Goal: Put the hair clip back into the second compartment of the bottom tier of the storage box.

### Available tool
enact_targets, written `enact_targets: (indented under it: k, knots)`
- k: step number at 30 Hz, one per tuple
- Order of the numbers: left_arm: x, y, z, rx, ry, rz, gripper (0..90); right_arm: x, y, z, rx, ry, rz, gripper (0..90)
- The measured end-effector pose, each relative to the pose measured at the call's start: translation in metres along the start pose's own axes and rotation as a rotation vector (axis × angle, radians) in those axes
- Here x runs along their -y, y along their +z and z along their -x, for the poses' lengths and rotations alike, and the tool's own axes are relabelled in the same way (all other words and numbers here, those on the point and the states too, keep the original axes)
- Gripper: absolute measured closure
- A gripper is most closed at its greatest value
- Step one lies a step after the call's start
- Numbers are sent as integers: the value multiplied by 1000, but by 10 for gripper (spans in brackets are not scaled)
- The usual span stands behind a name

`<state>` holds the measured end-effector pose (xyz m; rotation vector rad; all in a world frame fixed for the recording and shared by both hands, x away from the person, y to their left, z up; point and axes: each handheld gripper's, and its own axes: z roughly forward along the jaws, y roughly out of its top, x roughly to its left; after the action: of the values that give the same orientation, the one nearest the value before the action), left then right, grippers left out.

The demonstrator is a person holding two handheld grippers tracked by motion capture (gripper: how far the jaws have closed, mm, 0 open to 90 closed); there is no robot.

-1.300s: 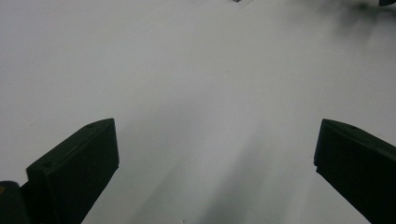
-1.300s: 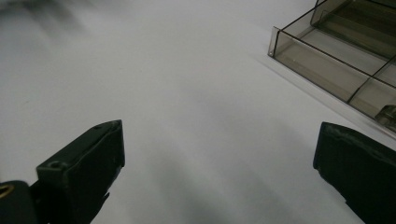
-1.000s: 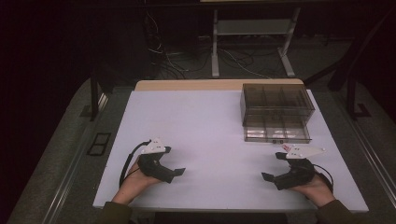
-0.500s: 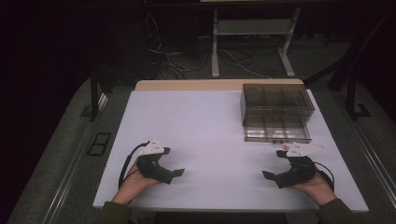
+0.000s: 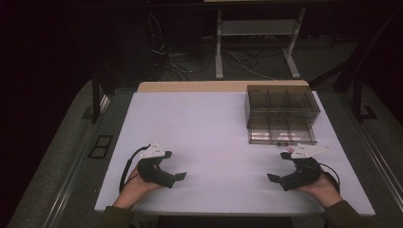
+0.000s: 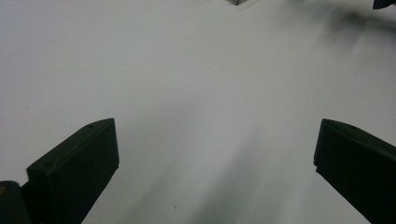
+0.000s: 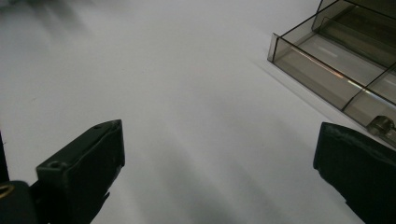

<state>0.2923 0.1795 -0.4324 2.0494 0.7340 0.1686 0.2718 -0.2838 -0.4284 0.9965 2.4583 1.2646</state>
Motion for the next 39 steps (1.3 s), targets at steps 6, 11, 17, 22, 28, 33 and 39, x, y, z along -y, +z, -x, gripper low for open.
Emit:
enact_targets:
  k: [6, 11, 17, 22, 28, 33, 39]
  knots:
    - [2, -1, -1, 14, -18, 9, 0, -2, -1, 2, 4, 1, -7, 14]
    - [2, -2, 0, 14, -17, 11, 0, -4, -1, 5, 6, 6, -11, 14]
    - [2, -1, 0, 18, -19, 13, 0, -6, -1, 8, 8, -3, -22, 14]
    - [3, 0, 2, 13, -11, 3, 0, -6, 0, 9, -3, -9, -24, 14]
    - [3, 0, 2, 18, -8, 1, 0, -7, 0, 10, -6, -3, -19, 14]
    - [3, 0, 2, 15, -12, 2, 0, -10, -2, 14, 0, 2, -12, 15]
    - [3, 0, 1, 18, -14, 1, 0, -12, -1, 17, 0, 5, -14, 15]
